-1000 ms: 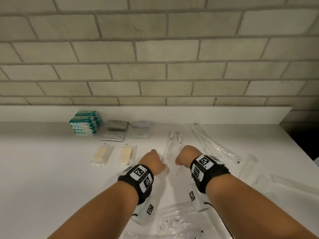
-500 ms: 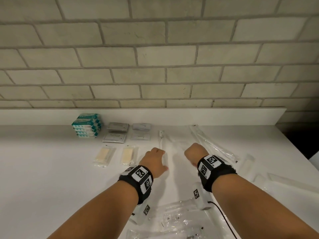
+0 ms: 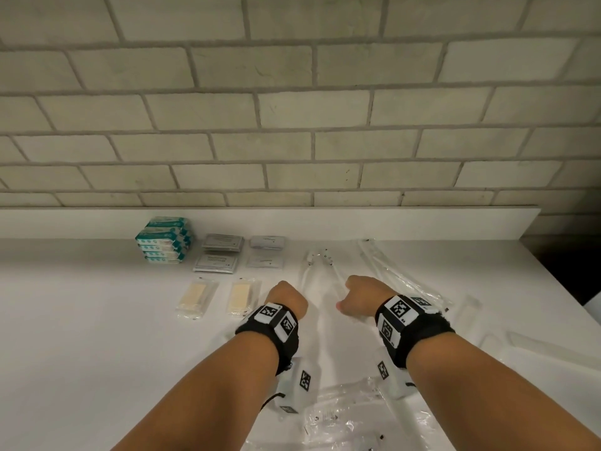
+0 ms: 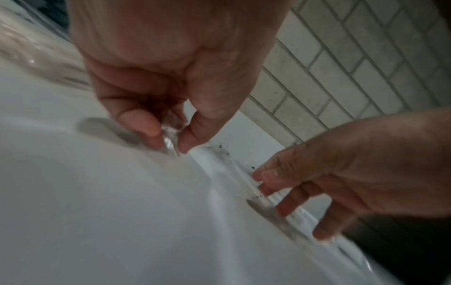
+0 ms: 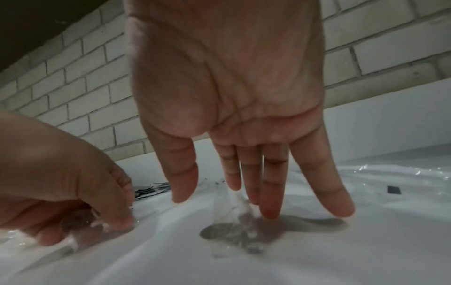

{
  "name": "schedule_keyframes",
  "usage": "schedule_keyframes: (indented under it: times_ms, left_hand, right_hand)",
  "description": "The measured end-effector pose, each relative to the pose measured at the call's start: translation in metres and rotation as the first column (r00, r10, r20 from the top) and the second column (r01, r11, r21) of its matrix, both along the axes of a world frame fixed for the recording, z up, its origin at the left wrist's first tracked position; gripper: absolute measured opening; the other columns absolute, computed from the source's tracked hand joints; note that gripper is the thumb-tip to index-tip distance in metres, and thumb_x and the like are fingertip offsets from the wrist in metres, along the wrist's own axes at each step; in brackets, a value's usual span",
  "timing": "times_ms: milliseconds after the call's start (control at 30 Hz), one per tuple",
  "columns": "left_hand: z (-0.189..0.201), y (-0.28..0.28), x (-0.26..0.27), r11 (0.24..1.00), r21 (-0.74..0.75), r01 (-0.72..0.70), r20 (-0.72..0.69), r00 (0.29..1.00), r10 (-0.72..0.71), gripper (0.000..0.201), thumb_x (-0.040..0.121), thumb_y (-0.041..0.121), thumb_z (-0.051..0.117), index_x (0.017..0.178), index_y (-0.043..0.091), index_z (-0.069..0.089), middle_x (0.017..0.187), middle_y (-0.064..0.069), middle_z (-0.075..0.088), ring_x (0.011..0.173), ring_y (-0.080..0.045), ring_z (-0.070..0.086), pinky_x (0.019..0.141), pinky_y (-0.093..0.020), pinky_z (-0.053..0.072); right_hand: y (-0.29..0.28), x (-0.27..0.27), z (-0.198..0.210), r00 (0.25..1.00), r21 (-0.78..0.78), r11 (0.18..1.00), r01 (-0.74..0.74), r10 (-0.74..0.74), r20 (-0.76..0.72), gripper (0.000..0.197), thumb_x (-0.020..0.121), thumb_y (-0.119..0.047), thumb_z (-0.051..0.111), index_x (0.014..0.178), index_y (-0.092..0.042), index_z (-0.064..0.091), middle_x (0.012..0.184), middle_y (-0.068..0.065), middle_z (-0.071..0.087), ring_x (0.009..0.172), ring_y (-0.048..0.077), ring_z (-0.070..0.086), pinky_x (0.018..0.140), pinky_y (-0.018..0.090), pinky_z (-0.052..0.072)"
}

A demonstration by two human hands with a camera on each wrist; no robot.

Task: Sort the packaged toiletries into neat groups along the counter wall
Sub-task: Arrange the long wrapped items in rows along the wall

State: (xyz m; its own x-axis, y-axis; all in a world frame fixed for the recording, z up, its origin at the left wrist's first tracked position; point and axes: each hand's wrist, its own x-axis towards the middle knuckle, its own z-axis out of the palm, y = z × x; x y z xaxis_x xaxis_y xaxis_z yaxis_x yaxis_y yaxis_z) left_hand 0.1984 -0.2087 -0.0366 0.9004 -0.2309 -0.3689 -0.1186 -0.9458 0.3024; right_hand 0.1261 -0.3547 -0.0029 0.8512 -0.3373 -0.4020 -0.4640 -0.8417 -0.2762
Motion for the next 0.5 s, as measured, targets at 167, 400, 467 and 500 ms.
schedule_keyframes:
  times_ms: [167,400,467,500]
  left_hand:
    - [0.011,-0.003,-0.018,0.929,0.103,0.356,0.351,0.860,-0.369,0.039,0.084,-0.003,0.048,0.121,0.007,0.047,0.121,-0.012,0.046,0.108,-0.028,0.051,0.089,-0.034,0.047]
    - [0.001,-0.006,-0.026,0.808,0.027,0.589,0.292,0.768,-0.569,0.037,0.088,0.007,0.050,0.126,0.007,0.053,0.126,-0.009,0.048,0.113,-0.028,0.050,0.093,-0.036,0.043]
    - [-0.001,-0.004,-0.024,0.827,0.052,0.560,0.253,0.793,-0.554,0.047,0.091,0.006,0.051,0.138,0.007,0.044,0.142,-0.008,0.039,0.125,-0.027,0.045,0.102,-0.034,0.039]
    - [-0.001,-0.002,-0.022,0.835,0.055,0.547,0.221,0.809,-0.545,0.052,0.092,0.008,0.052,0.143,0.008,0.039,0.150,-0.007,0.032,0.131,-0.026,0.041,0.107,-0.034,0.036]
  right_hand:
    - [-0.005,0.000,-0.001,0.999,-0.023,0.999,-0.037,0.036,-0.037,0.050,0.087,-0.033,0.055,0.133,-0.014,0.046,0.129,0.003,0.055,0.114,0.021,0.054,0.085,0.026,0.045]
    - [-0.001,0.009,-0.006,0.999,-0.105,0.994,0.000,-0.004,-0.043,0.026,0.088,-0.022,0.056,0.110,-0.009,0.059,0.101,0.003,0.060,0.086,0.019,0.057,0.066,0.023,0.044]
    - [0.003,0.014,-0.009,0.997,-0.140,0.990,-0.006,-0.005,-0.076,0.032,0.088,-0.028,0.061,0.112,-0.008,0.059,0.108,0.006,0.061,0.092,0.019,0.059,0.073,0.025,0.048]
    - [0.005,0.016,-0.011,0.995,-0.151,0.988,0.007,-0.022,-0.099,0.035,0.087,-0.031,0.063,0.113,-0.008,0.058,0.113,0.006,0.061,0.096,0.020,0.061,0.075,0.026,0.049]
